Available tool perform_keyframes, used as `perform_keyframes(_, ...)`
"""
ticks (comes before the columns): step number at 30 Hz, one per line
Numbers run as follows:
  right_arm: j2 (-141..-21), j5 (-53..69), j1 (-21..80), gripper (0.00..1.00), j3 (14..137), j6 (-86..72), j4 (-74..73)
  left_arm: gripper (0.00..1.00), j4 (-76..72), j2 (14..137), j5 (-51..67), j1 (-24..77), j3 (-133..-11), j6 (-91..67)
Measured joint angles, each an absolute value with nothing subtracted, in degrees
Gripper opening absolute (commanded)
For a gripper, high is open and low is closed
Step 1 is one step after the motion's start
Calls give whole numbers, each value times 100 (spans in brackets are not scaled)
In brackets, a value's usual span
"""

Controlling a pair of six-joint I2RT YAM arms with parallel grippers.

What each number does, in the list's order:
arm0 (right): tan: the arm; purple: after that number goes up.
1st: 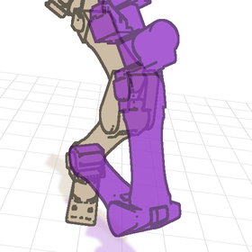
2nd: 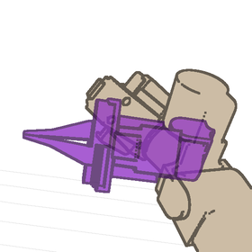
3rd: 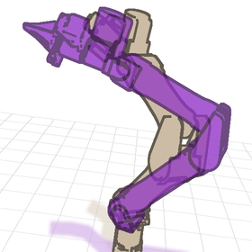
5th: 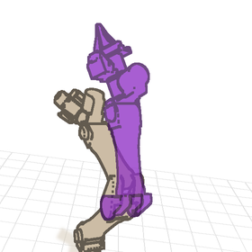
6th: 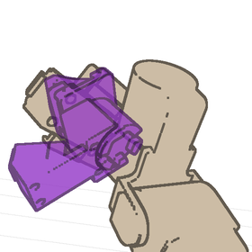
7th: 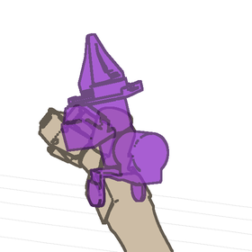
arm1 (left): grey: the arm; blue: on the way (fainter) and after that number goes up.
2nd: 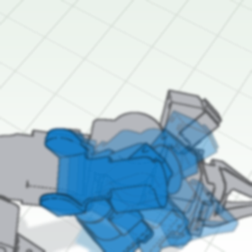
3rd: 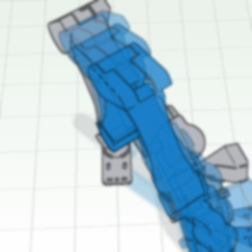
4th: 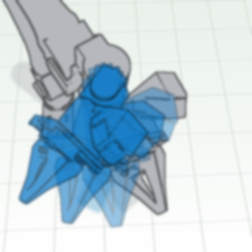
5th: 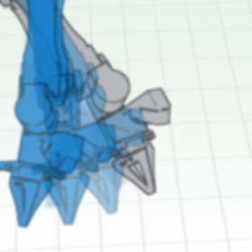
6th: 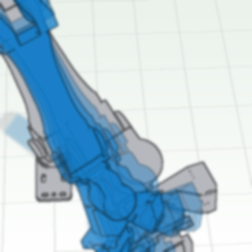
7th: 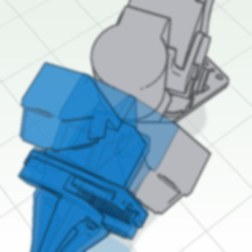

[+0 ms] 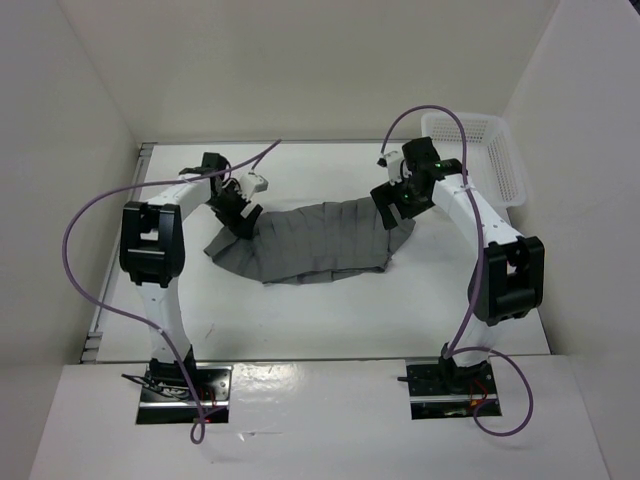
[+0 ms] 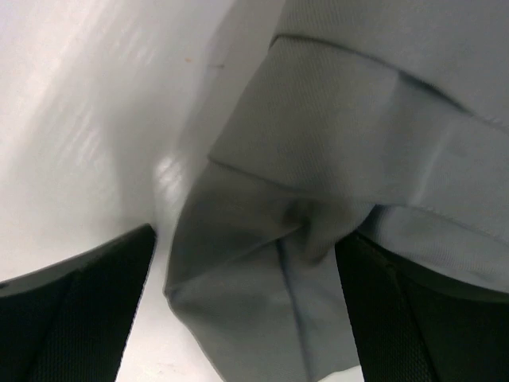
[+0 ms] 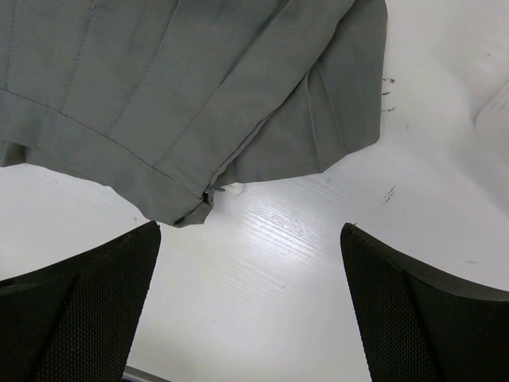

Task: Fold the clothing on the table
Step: Fold the skirt

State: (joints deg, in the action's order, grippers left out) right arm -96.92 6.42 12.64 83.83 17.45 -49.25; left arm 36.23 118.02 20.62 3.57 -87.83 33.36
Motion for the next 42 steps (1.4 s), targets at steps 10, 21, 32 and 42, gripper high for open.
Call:
perform_keyframes(10, -9699, 541, 1258, 98, 8383, 1745, -5024, 100, 3975, 12143, 2526, 486, -9142, 3723)
perform_keyframes(21, -9719, 530, 1258, 98, 8383, 1745, -5028, 0, 4237, 12387, 3122, 620, -9277, 3304)
perform_keyframes(32, -10049, 587, 1258, 98, 8265, 1588, -4906, 0, 3865, 12320, 4014, 172, -8739, 2174)
perform_keyframes(42, -10735, 1538, 1253, 98, 7944, 1251, -4491, 0, 3597, 11764, 3924, -384, -7793, 1411)
